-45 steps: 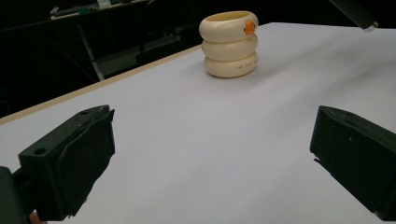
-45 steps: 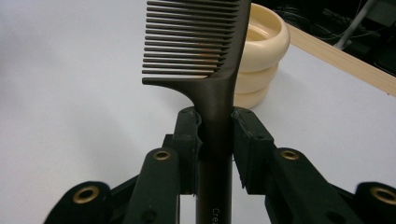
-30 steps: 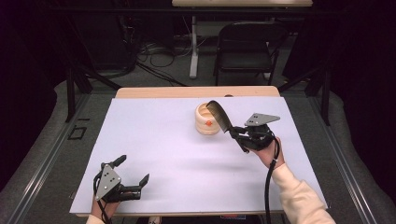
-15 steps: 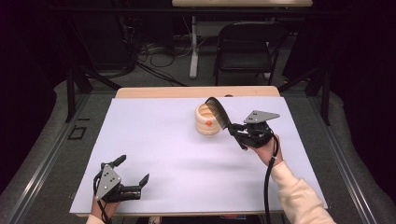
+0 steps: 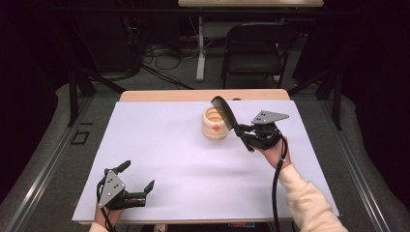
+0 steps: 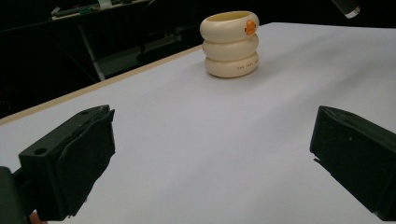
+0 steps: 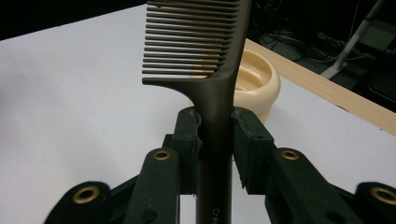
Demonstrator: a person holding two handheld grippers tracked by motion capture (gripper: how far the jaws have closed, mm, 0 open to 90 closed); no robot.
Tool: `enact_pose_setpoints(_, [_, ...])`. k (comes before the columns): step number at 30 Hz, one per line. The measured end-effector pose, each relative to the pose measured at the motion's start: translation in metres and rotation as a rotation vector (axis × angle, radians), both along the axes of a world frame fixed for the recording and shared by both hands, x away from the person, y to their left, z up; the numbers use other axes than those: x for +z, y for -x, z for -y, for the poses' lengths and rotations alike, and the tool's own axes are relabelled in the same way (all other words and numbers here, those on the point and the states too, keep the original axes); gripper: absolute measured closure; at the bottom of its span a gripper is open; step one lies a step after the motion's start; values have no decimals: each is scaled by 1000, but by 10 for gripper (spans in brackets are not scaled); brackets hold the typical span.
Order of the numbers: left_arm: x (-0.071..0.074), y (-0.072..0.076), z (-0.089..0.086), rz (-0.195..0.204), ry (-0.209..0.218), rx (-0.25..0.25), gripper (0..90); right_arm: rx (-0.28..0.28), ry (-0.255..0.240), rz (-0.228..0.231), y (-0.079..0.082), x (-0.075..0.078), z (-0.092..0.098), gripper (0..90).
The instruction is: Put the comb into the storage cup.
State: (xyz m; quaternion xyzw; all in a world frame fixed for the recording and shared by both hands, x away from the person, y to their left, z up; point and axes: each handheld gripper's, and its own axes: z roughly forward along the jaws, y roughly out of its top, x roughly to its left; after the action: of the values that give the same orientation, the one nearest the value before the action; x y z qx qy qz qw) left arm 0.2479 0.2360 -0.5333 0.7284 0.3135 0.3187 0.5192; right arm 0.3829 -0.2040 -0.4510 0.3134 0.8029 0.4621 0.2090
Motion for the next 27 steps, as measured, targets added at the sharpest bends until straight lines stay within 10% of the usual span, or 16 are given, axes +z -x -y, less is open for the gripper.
enact_pose_setpoints(27, [0,-2,1,0,3,-3,0,-5,-13,11,-13,12,-4,723])
